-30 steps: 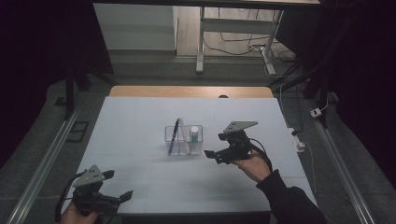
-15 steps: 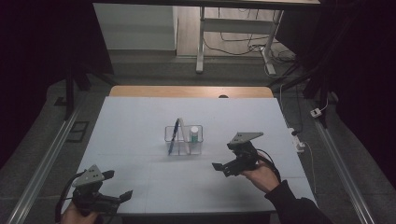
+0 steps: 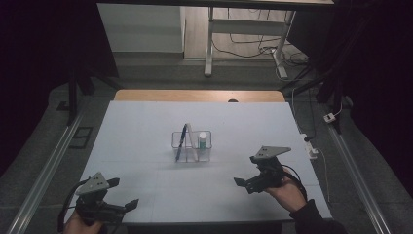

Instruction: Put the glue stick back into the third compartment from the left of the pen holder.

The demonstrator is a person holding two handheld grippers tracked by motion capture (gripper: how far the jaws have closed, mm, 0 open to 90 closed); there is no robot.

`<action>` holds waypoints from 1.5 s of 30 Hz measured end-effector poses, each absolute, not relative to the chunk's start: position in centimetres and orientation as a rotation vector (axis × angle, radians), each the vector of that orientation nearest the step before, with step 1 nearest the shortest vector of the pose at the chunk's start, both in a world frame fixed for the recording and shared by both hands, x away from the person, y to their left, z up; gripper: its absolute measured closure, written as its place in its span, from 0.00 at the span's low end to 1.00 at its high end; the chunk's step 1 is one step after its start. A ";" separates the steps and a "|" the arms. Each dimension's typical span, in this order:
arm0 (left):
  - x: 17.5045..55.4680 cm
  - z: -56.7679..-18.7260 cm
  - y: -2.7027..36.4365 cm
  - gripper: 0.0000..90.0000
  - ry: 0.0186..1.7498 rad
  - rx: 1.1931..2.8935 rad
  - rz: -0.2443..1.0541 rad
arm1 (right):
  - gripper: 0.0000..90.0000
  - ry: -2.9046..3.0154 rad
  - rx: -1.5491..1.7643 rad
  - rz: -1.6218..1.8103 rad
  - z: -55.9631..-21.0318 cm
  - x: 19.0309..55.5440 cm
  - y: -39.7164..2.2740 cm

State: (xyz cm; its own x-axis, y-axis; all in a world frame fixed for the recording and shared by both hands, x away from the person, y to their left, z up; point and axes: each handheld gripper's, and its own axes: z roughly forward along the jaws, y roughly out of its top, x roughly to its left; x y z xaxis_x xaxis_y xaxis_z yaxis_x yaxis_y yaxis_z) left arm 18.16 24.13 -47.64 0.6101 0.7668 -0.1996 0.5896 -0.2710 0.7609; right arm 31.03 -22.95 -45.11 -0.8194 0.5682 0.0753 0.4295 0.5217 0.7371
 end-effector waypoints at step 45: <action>18.2 -47.7 24.3 0.00 1.083 1.972 0.252 | 0.00 2.418 1.175 0.988 -45.7 25.6 -31.9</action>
